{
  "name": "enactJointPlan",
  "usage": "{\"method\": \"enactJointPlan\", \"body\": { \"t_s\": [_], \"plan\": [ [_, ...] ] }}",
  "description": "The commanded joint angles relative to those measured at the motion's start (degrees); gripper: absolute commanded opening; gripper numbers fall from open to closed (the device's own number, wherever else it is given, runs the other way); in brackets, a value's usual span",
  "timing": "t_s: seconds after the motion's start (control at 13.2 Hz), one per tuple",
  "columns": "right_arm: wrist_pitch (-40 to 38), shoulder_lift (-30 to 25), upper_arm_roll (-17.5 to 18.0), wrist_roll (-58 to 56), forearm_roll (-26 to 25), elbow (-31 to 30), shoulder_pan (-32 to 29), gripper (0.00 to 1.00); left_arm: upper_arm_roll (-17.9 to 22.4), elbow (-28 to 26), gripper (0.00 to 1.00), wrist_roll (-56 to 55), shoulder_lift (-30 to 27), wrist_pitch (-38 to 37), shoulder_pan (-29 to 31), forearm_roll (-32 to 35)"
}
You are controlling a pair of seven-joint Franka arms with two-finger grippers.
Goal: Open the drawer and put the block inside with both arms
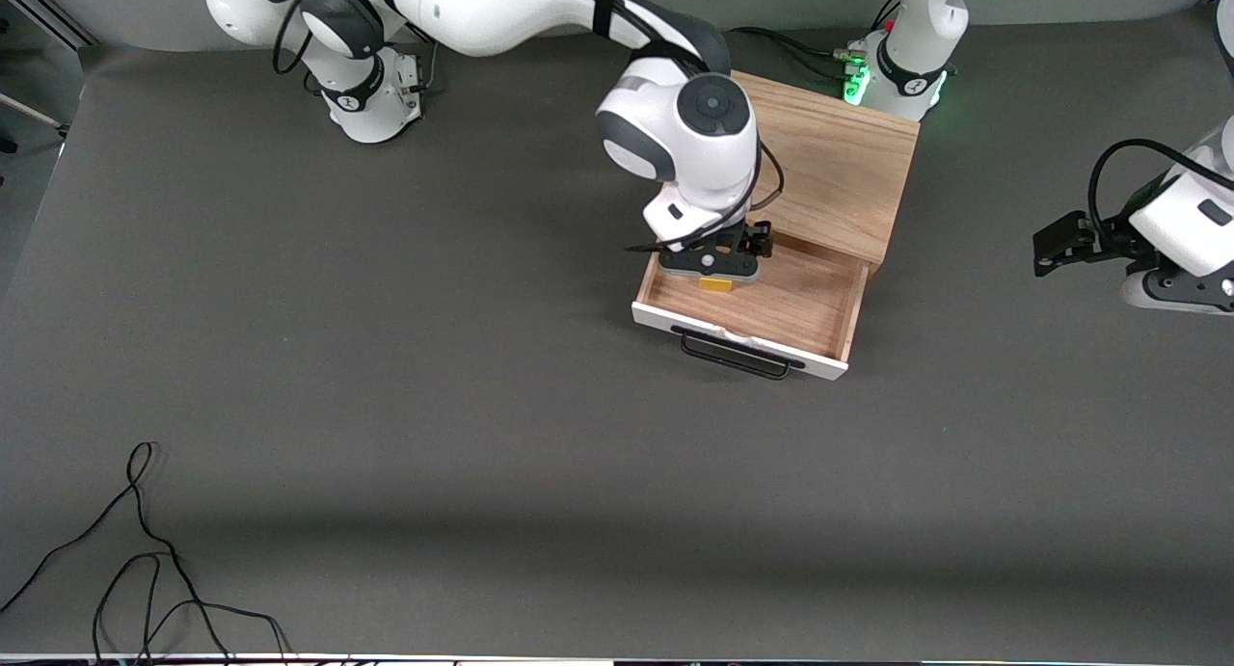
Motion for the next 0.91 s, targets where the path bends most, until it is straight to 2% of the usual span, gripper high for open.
{"method": "enactJointPlan", "body": {
  "t_s": [0.0,0.15,0.3,0.45,0.61,0.83],
  "plan": [
    [-4.1,-6.7,0.0,1.0,-1.0,-1.4,-3.6,1.00,0.7,-1.8,1.00,0.2,-1.6,1.1,-0.7,0.7],
    [-9.1,-11.4,0.0,-0.8,-1.1,-1.5,-7.7,1.00,0.7,-1.8,1.00,0.2,-1.6,1.1,-0.6,0.7],
    [-14.3,-16.6,0.1,-10.3,-0.9,-3.1,-13.4,1.00,0.3,-1.9,1.00,0.1,-1.6,1.2,0.2,0.6],
    [-14.5,-21.8,0.0,-16.1,-0.7,-7.6,-18.6,1.00,-0.4,-1.9,1.00,-0.3,-1.9,1.1,1.0,0.3],
    [-13.8,-26.7,0.0,-24.7,1.4,-13.4,-25.0,1.00,-0.5,-1.9,1.00,-2.8,-1.9,1.2,0.8,0.1],
    [-14.1,-32.6,-0.2,-33.9,4.5,-18.8,-34.3,1.00,-0.4,-1.9,1.00,-3.0,-1.8,1.0,0.4,0.1]
  ]
}}
